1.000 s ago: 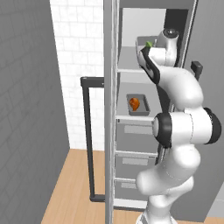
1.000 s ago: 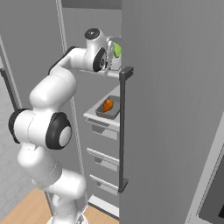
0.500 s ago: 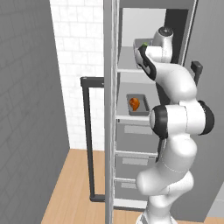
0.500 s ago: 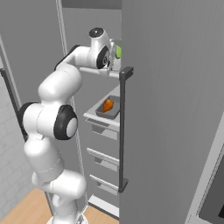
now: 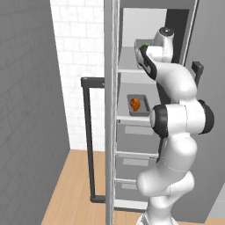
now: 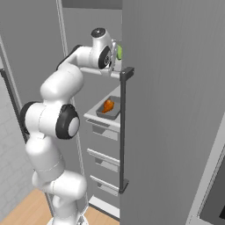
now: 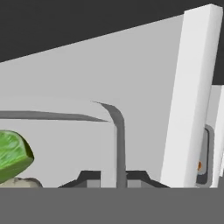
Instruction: Take the meat container that has the chicken drumstick and place it on the second highest rack of the freezer. Then take the vegetable container that has the garlic and lemon wedge and place it on the highest rack of the freezer.
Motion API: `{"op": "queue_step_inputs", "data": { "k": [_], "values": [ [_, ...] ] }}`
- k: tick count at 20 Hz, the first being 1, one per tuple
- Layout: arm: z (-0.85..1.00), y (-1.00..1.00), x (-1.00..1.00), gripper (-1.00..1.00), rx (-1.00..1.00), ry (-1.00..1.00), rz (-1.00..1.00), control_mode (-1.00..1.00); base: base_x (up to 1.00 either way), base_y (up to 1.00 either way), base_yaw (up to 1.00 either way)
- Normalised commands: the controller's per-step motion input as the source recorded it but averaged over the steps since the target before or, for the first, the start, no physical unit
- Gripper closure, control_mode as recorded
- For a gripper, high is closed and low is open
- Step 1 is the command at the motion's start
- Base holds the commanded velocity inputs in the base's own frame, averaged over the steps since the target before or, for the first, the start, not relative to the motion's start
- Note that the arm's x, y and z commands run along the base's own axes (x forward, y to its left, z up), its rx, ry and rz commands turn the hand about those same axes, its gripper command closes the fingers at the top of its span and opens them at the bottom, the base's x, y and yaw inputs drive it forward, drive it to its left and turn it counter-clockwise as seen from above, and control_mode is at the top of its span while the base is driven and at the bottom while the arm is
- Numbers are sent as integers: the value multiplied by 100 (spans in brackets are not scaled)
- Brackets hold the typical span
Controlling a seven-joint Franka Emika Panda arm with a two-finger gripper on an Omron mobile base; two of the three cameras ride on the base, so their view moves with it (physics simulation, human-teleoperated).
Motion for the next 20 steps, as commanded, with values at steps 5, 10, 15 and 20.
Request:
{"op": "queue_step_inputs", "data": {
  "k": [5, 10, 15, 20],
  "values": [
    [0, 0, -8, -100, 0, -12, 0, -100, 0, 0, 0],
    [0, 3, -46, -100, 1, -48, 4, -100, 0, 0, 0],
    [31, 11, -73, -100, 1, -32, 4, -100, 0, 0, 0],
    [67, 3, -81, -100, -1, -14, 1, -100, 0, 0, 0]
  ]
}}
